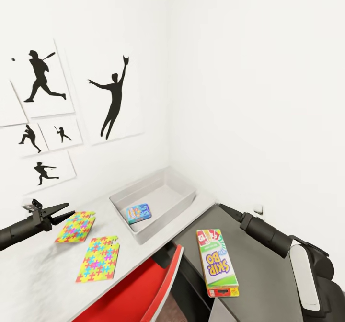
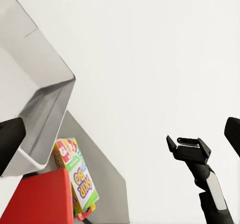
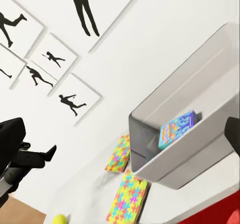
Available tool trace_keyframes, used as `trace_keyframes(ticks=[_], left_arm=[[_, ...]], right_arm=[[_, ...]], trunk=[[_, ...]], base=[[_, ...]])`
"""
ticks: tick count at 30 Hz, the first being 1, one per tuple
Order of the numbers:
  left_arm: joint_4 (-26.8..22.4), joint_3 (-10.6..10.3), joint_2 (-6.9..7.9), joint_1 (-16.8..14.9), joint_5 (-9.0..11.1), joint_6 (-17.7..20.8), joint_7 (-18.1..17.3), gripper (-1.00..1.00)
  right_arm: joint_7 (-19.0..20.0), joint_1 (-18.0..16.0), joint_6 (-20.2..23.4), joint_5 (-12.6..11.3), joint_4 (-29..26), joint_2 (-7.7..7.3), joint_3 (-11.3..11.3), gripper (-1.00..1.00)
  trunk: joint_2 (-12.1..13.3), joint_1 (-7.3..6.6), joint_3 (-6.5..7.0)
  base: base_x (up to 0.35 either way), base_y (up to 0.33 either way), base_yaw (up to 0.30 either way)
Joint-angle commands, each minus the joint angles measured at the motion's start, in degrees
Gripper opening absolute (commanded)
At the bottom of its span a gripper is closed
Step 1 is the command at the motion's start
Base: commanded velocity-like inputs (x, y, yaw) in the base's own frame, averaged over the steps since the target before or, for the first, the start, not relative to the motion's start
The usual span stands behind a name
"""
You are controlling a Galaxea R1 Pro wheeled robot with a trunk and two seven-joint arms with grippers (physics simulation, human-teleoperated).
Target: Put all the toys in the child's room - the three board games (two on the bed and one on the table), the two jigsaw puzzles on the table, and the tennis ball on the table - inside the toy box on the table in the child's room.
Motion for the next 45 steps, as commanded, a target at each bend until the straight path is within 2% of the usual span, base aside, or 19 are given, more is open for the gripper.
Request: trace_keyframes(ticks=[1,28,36,45], left_arm=[[-0.02,-0.01,0.02,-0.02,0.04,0.60,-0.20,1.00],[-0.02,0.04,0.02,-0.02,0.07,0.58,-0.20,1.00],[-0.02,0.02,0.00,-0.02,0.07,0.58,-0.20,1.00],[-0.03,-0.12,-0.05,-0.03,0.10,0.58,-0.20,1.00]], right_arm=[[0.23,-0.08,0.25,0.05,0.01,0.01,-0.06,1.00],[0.15,-0.07,0.18,0.11,0.08,0.06,-0.03,1.00],[-0.11,-0.05,-2.36,0.06,0.17,0.01,0.02,1.00],[0.07,0.17,-2.75,0.03,0.31,-0.05,-0.04,1.00]], trunk=[[-0.12,0.02,-0.12],[-0.12,0.02,-0.12],[-0.12,0.02,-0.01],[-0.12,0.02,0.26]], base=[[-0.090,0.000,-0.272],[-0.070,0.000,-0.277],[-0.001,0.000,-0.279],[0.000,0.000,-0.279]])
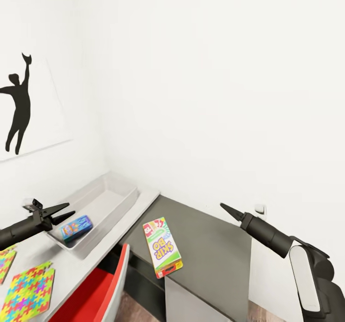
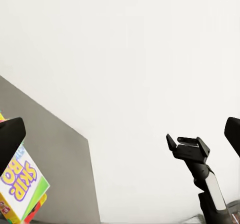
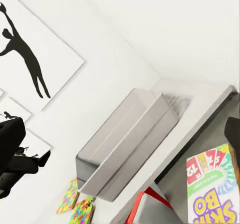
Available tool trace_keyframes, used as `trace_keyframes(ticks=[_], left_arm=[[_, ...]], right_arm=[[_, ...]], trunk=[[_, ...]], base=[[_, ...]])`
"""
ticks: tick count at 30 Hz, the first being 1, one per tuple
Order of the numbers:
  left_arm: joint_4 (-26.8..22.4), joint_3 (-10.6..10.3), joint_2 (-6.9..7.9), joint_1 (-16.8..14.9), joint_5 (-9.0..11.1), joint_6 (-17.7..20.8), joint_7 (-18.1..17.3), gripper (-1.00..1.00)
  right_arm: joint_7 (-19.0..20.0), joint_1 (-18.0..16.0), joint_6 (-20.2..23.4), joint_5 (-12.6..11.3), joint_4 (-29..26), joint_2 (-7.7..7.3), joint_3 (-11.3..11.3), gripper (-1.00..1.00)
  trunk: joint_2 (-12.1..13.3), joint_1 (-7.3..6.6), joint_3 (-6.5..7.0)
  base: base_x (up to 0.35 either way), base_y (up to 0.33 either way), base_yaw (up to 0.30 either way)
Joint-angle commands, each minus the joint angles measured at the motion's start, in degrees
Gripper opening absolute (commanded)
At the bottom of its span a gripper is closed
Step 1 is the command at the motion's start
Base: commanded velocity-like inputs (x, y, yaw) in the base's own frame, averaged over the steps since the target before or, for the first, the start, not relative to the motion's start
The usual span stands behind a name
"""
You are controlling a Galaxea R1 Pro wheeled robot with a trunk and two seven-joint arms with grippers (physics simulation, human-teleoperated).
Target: Put all the toys in the child's room - the three board games (two on the bed and one on the table), the two jigsaw puzzles on the table, and the tennis ball on the table - inside the toy box on the table in the child's room.
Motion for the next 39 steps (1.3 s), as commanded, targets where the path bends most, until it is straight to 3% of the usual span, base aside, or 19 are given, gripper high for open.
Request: trace_keyframes(ticks=[1,20,39], left_arm=[[-0.01,-0.04,0.00,-0.02,0.02,0.61,-0.20,1.00],[-0.02,-0.15,-0.01,-0.02,0.05,0.61,-2.02,1.00],[-0.01,-0.29,0.06,-0.02,-0.06,0.57,-2.03,1.00]], right_arm=[[0.23,0.00,0.28,-0.05,0.03,-0.03,-0.07,1.00],[-0.16,1.13,-0.02,-0.01,0.00,0.34,0.06,1.00],[-0.35,1.24,-3.43,-0.13,0.06,0.33,0.09,1.00]], trunk=[[-0.12,0.03,-0.09],[-0.12,0.03,0.64],[-0.12,0.03,0.70]], base=[[0.000,0.000,-0.279],[0.000,0.000,-0.267],[0.000,0.000,-0.021]])
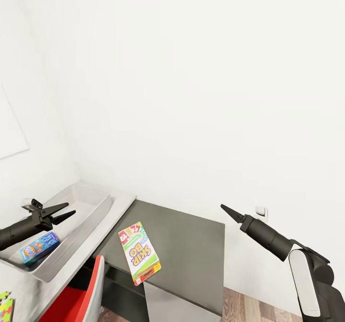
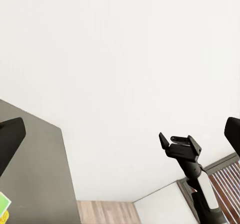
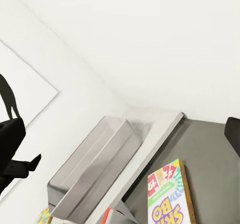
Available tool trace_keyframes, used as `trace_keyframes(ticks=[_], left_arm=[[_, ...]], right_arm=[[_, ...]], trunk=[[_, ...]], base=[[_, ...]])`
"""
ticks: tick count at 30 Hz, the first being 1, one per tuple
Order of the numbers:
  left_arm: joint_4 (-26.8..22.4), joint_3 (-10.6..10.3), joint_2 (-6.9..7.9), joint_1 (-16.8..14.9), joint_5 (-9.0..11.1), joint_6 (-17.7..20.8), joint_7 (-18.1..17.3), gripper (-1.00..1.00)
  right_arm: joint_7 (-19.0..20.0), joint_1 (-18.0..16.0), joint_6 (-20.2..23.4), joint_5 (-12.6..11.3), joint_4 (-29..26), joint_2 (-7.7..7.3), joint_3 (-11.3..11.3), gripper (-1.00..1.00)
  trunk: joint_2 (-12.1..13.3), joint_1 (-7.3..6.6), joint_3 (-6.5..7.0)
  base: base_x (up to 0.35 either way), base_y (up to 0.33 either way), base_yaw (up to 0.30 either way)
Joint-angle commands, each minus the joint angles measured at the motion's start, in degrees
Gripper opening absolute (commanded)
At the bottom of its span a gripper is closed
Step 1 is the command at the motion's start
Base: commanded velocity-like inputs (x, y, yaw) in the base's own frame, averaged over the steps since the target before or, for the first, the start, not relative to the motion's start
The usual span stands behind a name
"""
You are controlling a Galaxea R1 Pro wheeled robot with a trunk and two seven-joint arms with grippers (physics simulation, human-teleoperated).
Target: Put all the toys in the child's room - the three board games (two on the bed and one on the table), the two jigsaw puzzles on the table, and the tennis ball on the table - inside the toy box on the table in the child's room.
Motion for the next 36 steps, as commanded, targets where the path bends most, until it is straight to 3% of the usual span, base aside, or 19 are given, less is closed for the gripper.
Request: trace_keyframes(ticks=[1,12,36], left_arm=[[-0.01,-0.01,-0.02,-0.05,-0.02,0.60,-0.20,1.00],[0.00,0.05,0.03,-0.05,-0.02,0.55,-0.26,1.00],[-0.02,0.28,0.05,-0.05,-0.02,0.20,-0.28,1.00]], right_arm=[[0.15,-0.06,0.31,-0.08,-0.01,0.03,-0.09,1.00],[0.12,-0.06,0.11,-0.13,-0.01,0.11,0.02,1.00],[0.10,-0.06,-0.11,-0.12,0.16,0.11,0.08,1.00]], trunk=[[-0.12,0.03,-0.13],[-0.12,0.03,-0.05],[-0.12,0.03,1.25]], base=[[0.000,0.000,0.000],[-0.033,-0.002,-0.026],[-0.055,-0.016,-0.223]])
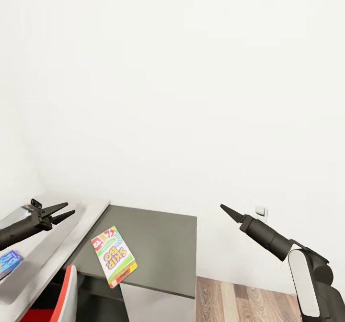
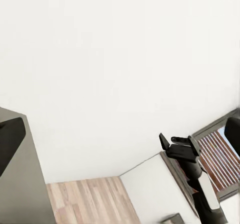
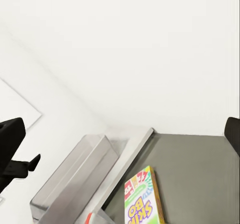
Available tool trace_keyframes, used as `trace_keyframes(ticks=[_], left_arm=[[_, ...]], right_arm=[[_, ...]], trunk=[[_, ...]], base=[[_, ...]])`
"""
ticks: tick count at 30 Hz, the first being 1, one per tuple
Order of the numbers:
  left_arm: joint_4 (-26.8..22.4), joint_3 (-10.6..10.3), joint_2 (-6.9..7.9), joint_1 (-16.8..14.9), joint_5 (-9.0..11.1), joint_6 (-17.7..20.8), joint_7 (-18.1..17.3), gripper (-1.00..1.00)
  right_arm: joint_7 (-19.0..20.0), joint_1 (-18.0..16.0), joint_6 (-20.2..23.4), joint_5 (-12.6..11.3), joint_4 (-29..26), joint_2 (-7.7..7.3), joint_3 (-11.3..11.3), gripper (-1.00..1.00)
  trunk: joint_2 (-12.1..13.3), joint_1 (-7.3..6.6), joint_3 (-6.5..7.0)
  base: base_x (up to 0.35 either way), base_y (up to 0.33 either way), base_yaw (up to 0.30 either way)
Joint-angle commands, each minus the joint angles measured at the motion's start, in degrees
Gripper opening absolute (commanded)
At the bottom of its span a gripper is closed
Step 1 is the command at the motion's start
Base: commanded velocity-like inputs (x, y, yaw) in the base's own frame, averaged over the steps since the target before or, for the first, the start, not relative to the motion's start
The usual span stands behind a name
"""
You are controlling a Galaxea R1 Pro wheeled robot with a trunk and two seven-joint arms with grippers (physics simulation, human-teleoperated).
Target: Put all the toys in the child's room - the three board games (two on the bed and one on the table), the two jigsaw puzzles on the table, and the tennis ball on the table - inside the toy box on the table in the child's room.
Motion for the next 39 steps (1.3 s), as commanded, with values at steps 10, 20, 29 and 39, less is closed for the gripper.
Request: trace_keyframes(ticks=[10,20,29,39], left_arm=[[0.01,0.05,0.02,-0.03,-0.02,0.61,-0.18,1.00],[0.02,0.05,0.02,-0.03,-0.02,0.53,-0.17,1.00],[0.02,0.13,0.02,-0.03,-0.03,0.52,-0.23,1.00],[0.01,0.07,0.02,-0.03,0.01,0.53,-0.25,1.00]], right_arm=[[0.12,-0.08,0.22,0.22,0.01,0.03,-0.01,1.00],[0.10,-0.08,0.21,0.22,0.30,0.07,0.01,1.00],[0.12,-0.08,0.14,0.42,0.39,0.12,0.09,1.00],[0.14,-0.08,0.17,0.03,0.37,0.12,0.02,1.00]], trunk=[[-0.12,0.03,0.13],[-0.12,0.03,0.14],[-0.12,0.03,0.14],[-0.12,0.03,0.14]], base=[[0.000,0.000,-0.085],[0.000,0.000,-0.004],[-0.001,0.000,0.000],[-0.110,0.000,0.000]])
